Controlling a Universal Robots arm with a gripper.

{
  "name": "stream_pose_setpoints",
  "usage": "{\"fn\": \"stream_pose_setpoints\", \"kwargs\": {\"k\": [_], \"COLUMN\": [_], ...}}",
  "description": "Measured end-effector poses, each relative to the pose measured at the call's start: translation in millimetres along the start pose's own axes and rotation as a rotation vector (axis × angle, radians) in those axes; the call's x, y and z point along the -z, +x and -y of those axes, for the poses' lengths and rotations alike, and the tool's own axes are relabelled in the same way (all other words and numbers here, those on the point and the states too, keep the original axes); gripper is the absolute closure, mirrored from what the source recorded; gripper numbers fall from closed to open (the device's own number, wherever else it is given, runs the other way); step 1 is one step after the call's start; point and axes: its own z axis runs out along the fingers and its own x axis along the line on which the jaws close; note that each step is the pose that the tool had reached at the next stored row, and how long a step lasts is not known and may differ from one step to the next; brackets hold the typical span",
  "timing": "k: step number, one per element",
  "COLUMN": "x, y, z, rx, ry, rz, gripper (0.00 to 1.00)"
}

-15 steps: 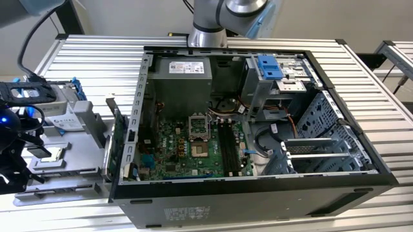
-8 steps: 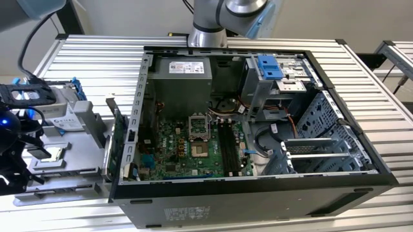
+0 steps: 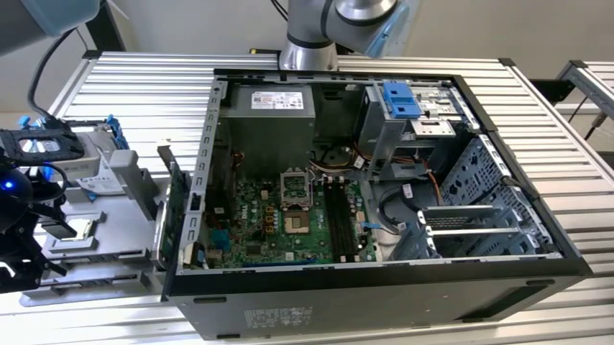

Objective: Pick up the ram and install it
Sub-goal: 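Pick up the ram and move it above insertion slot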

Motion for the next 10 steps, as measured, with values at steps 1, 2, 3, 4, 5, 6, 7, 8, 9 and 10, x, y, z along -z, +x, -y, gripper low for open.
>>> {"fn": "stream_pose_setpoints", "kwargs": {"k": [1,2,3,4,5,6,7,8,9,10], "x": [-0.1,-0.2,-0.4,-0.6,-0.7,-1.0,-1.1,-1.1,-1.1,-1.1], "y": [0.0,0.0,0.1,0.1,0.1,0.1,0.1,0.1,0.1,0.1], "z": [-0.1,-0.1,-0.1,-0.1,-0.1,-0.2,-0.3,-0.3,-0.3,-0.3], "rx": [0.000,0.000,0.000,0.000,0.000,0.000,0.000,0.000,0.000,0.000], "ry": [0.0000,-0.0001,-0.0001,0.0000,0.0000,-0.0001,0.0000,-0.0001,-0.0001,-0.0002], "rz": [0.0000,-0.0001,-0.0001,0.0000,0.0000,0.0000,0.0000,0.0000,0.0000,0.0000], "gripper": [0.00,0.00,0.00,0.00,0.00,0.00,0.00,0.00,0.00,0.00]}}
